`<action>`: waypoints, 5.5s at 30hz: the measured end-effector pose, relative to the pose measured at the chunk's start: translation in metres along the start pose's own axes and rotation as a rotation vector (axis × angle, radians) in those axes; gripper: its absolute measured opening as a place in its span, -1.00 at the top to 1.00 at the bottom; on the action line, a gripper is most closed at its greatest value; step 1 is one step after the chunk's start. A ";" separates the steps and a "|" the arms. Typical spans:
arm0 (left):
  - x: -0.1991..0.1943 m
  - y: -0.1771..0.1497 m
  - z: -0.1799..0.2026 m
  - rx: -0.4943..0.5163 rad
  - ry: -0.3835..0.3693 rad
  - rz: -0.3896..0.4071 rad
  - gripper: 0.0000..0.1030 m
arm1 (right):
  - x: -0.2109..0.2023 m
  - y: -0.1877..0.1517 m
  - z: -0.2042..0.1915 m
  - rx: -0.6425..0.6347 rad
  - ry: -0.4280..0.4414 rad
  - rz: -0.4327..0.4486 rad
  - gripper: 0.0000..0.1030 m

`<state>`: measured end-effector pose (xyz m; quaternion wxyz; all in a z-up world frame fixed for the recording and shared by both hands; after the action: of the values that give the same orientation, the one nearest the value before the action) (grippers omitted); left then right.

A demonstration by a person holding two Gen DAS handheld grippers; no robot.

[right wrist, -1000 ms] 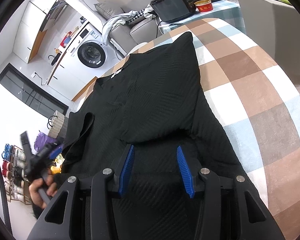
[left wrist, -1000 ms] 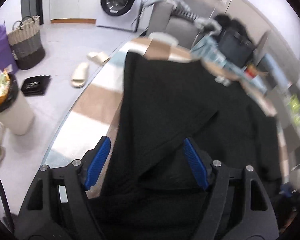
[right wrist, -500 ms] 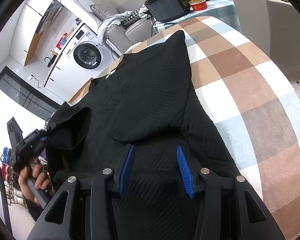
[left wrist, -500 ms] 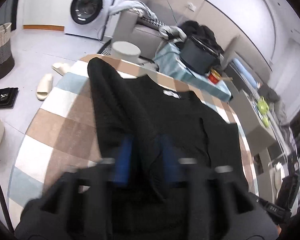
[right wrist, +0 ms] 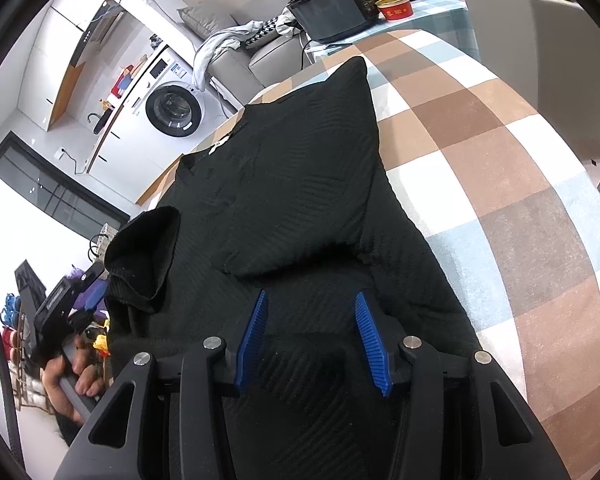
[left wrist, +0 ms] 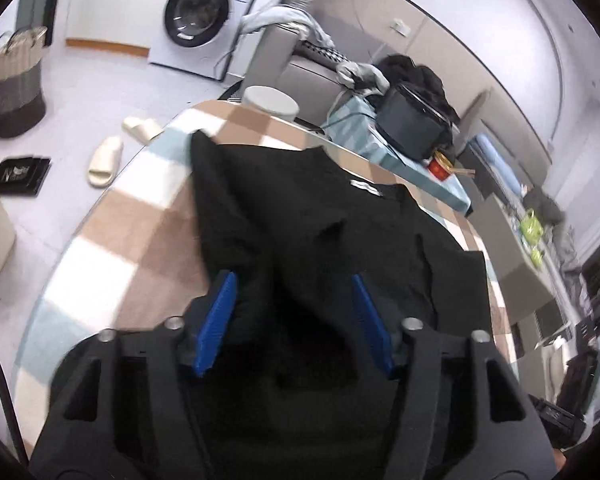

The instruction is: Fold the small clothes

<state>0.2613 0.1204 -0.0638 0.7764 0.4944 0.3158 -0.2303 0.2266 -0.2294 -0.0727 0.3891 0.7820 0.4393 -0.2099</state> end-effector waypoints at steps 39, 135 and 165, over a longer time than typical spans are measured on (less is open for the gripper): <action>-0.029 -0.029 -0.012 0.156 0.152 0.015 0.09 | -0.015 -0.009 -0.012 -0.053 -0.024 0.019 0.07; -0.213 -0.077 -0.121 0.002 0.079 0.234 0.90 | -0.163 -0.049 0.010 -0.218 0.239 0.393 0.92; -0.004 -0.041 -0.085 0.103 0.190 -0.052 0.75 | 0.006 0.019 0.036 -0.204 -0.065 0.017 0.39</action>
<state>0.2087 0.1812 -0.1129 0.7105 0.5448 0.3882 -0.2183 0.2459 -0.2611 -0.0905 0.4825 0.7347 0.4390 -0.1861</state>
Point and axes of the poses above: each gripper's, at about its wrist camera, not at the fingertips, and x roughly the way its jaws point, z to its right, y to its top, the point moved 1 cm from there along x, roughly the way its jaws point, and after that the axes turned 6 degrees about y, right-handed, at the moved point
